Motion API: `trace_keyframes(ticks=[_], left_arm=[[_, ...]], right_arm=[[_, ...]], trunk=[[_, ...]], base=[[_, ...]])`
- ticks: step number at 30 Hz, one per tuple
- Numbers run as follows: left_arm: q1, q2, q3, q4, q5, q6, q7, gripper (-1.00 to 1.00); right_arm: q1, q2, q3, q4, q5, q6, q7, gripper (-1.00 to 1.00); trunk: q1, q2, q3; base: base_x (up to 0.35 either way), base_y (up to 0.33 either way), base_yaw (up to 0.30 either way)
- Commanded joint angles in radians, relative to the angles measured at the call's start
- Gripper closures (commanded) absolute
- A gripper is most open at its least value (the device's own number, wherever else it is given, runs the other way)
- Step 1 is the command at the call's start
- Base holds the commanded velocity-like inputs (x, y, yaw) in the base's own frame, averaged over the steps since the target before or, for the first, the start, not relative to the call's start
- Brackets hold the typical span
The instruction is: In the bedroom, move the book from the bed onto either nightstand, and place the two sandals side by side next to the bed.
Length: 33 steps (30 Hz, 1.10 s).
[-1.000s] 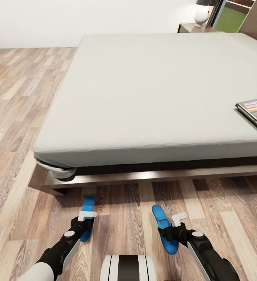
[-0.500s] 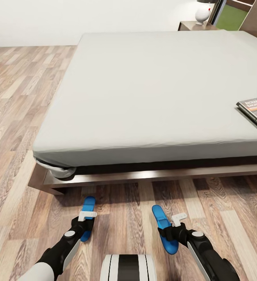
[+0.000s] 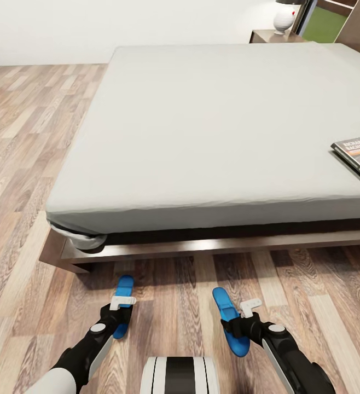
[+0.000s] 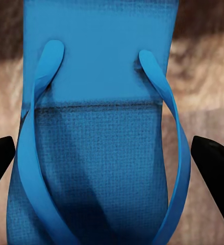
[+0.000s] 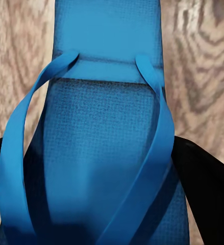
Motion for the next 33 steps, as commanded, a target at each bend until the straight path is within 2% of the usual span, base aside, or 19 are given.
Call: trace_keyframes(ticks=[1, 33], left_arm=[[0.000, 0.001, -0.009, -0.001, 0.010, 0.000, 0.007, 1.00], [0.000, 0.000, -0.009, 0.003, 0.010, 0.000, 0.007, 1.00]], right_arm=[[0.000, -0.001, 0.001, -0.001, -0.002, 0.005, 0.000, 1.00], [0.000, -0.001, 0.004, -0.001, -0.001, 0.006, -0.001, 1.00]], trunk=[[0.000, 0.000, -0.001], [0.000, 0.000, -0.001]], base=[[0.018, 0.030, 0.000], [0.037, 0.031, 0.000]])
